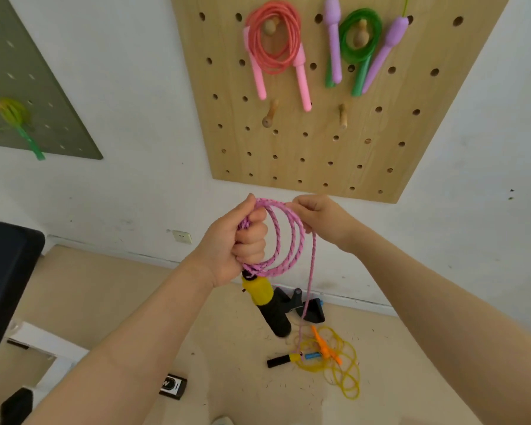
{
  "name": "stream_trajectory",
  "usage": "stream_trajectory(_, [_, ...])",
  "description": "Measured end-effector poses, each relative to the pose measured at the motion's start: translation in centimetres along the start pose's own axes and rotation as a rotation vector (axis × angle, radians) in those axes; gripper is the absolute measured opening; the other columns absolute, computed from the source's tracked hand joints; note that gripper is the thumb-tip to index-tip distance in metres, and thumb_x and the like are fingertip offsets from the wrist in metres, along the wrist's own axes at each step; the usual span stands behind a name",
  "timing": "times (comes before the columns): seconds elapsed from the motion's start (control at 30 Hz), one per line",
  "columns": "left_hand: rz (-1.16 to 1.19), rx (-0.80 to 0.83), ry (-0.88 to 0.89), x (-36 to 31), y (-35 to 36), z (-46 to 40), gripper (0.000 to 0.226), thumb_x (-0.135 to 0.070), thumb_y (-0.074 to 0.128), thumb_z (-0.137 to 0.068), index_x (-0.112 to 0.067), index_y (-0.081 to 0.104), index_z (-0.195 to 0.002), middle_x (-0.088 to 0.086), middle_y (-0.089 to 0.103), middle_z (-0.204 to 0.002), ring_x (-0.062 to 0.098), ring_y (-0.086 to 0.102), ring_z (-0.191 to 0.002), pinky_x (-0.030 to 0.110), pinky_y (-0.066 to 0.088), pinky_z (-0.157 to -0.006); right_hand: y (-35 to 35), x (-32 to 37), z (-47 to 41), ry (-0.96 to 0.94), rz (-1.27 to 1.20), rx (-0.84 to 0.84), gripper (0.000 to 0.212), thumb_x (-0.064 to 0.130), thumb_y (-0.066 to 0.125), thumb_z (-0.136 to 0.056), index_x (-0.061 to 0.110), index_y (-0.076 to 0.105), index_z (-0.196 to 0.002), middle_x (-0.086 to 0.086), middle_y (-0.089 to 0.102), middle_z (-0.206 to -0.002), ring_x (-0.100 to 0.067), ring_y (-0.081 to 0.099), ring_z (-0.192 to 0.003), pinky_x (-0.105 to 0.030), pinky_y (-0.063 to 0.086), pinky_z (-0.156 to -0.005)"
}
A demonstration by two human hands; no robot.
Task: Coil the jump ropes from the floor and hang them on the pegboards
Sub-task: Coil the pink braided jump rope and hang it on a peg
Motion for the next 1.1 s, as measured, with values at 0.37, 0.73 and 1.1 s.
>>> stream_trajectory(0.37, [0.149, -0.447, 0.245, -3.1, -10.5, -1.6, 0.032, -0.032, 0.028, -0.102, -0.01, 0.046, -0.087, 0.018, 0.072, -0.087, 0.022, 0.07, -0.075, 0.028, 0.056, -0.067, 7.7, -4.3, -0.2, 0.221, 0.774, 0.365, 0.032, 0.017, 0.03, -0.101, 0.002, 0.058, -0.101, -0.012, 0.062, -0.104, -0.026, 0.055, -0.09, -0.03, 0.04, -0.077])
stream_trajectory(0.73, [-0.558, -0.129, 0.037, 0.2, -6.3, -2.0, 0.042, -0.033, 0.025, -0.102, -0.011, 0.052, -0.08, -0.001, 0.05, -0.045, 0.012, 0.041, -0.037, 0.022, 0.039, -0.046, 5.4, 6.5, -2.3, -0.096, 0.5, 0.141, 0.012, 0.012, 0.061, -0.084, 0.003, 0.069, -0.086, -0.006, 0.064, -0.071, -0.01, 0.047, -0.06, -0.024, 0.039, -0.06])
stream_trajectory(1.1, [-0.102, 0.191, -0.03, -1.3, -4.2, 0.0, 0.034, -0.047, 0.039, -0.087, -0.019, 0.045, -0.067, -0.009, 0.035, -0.04, 0.0, 0.023, -0.027, 0.008, 0.019, -0.035, 2.4, 2.6, -3.1, -0.038, -0.062, -0.033, 0.015, 0.022, 0.06, -0.089, 0.018, 0.067, -0.076, -0.004, 0.04, -0.059, -0.013, 0.031, -0.052, -0.025, 0.027, -0.05])
Point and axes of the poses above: each hand's wrist, its own z-axis away from the middle knuckle, its own y-axis out of the palm, x = y × z, the point moved 6 cm from there along -z, towards the middle knuckle
